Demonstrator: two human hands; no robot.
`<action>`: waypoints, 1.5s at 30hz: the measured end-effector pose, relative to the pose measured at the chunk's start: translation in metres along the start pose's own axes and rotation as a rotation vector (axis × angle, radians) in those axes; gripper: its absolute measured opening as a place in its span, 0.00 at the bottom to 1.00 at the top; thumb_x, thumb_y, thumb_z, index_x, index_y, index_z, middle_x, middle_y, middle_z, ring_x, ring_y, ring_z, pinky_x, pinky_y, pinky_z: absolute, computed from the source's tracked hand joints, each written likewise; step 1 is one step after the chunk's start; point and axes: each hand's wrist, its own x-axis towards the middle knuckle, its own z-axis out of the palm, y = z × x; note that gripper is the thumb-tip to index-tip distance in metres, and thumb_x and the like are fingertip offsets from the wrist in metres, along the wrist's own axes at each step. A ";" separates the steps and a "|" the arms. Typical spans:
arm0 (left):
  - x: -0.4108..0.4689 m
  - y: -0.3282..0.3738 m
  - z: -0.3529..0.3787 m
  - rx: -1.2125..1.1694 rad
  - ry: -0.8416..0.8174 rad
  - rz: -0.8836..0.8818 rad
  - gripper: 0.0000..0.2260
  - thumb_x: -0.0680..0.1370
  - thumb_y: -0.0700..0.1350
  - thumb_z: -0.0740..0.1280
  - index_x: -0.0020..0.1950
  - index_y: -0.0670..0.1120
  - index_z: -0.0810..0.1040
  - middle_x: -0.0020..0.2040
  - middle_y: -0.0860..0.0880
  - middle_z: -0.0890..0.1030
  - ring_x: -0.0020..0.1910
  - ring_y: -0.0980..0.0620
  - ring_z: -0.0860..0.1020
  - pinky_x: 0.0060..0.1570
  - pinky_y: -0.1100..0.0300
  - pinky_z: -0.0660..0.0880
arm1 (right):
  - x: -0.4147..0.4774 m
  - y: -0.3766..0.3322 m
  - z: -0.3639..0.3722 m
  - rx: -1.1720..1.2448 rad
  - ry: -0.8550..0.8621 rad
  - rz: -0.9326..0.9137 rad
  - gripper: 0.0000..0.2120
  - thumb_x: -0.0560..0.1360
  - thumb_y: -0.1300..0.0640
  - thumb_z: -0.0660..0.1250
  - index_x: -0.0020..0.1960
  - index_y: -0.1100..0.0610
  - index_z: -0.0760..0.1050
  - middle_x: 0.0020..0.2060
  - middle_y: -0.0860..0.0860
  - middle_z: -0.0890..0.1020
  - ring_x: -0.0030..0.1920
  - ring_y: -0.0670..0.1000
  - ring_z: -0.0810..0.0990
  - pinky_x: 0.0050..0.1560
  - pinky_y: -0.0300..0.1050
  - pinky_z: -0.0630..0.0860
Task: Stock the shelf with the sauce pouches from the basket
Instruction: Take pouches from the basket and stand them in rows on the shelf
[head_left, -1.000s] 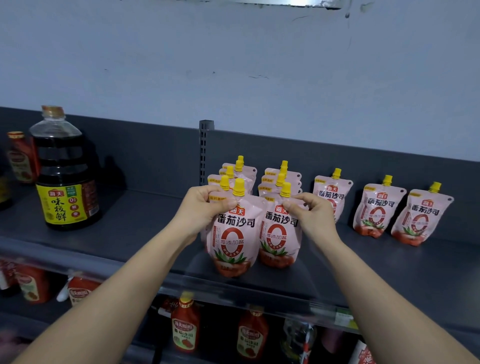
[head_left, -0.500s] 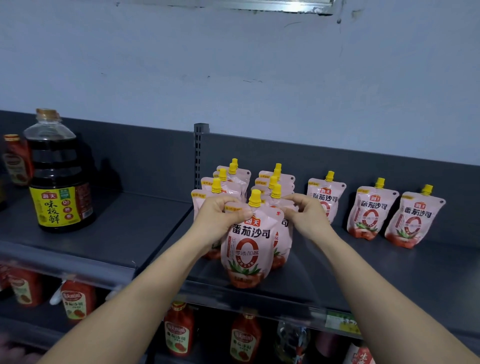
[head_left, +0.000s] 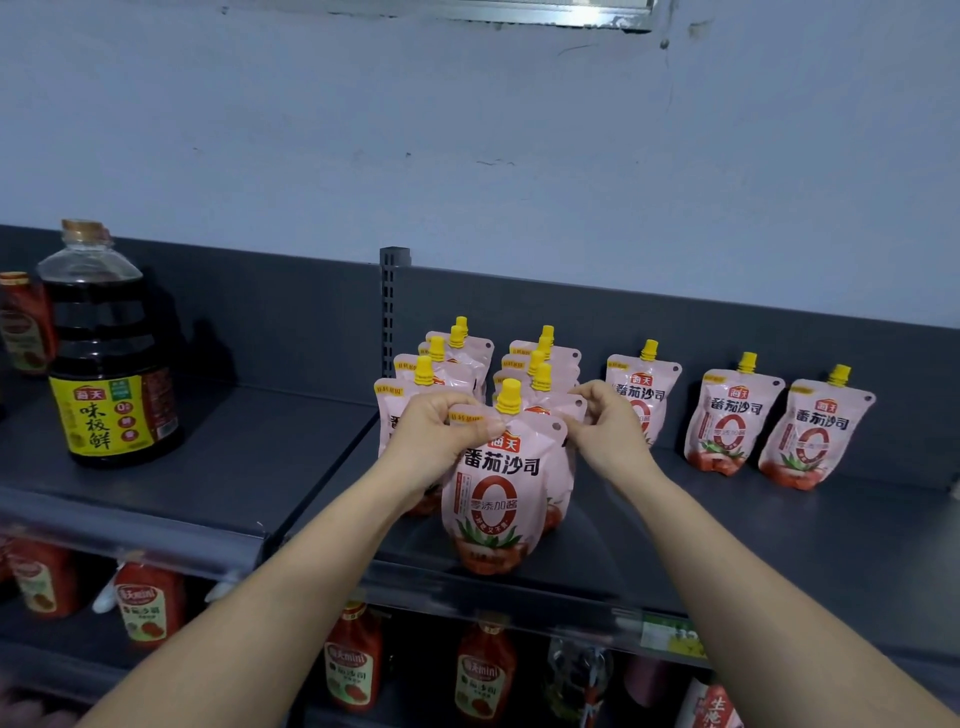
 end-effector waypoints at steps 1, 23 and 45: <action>0.000 0.000 0.000 -0.004 -0.002 -0.004 0.06 0.72 0.34 0.71 0.39 0.44 0.81 0.33 0.51 0.84 0.35 0.56 0.83 0.38 0.64 0.79 | 0.000 -0.001 -0.001 0.012 -0.011 0.005 0.11 0.73 0.64 0.71 0.47 0.50 0.72 0.51 0.50 0.82 0.50 0.49 0.80 0.45 0.39 0.77; 0.002 -0.001 0.000 0.008 -0.007 0.000 0.03 0.72 0.35 0.72 0.41 0.41 0.82 0.39 0.45 0.84 0.41 0.50 0.83 0.45 0.58 0.80 | -0.018 0.008 0.004 0.143 0.032 0.001 0.24 0.73 0.58 0.72 0.67 0.53 0.69 0.45 0.50 0.84 0.44 0.46 0.83 0.44 0.38 0.77; 0.003 -0.002 0.012 -0.051 -0.070 -0.035 0.05 0.72 0.35 0.72 0.39 0.44 0.82 0.35 0.49 0.85 0.36 0.53 0.84 0.37 0.60 0.80 | -0.028 0.013 -0.003 0.291 0.209 0.202 0.05 0.76 0.67 0.65 0.45 0.59 0.75 0.31 0.49 0.80 0.31 0.44 0.78 0.29 0.35 0.71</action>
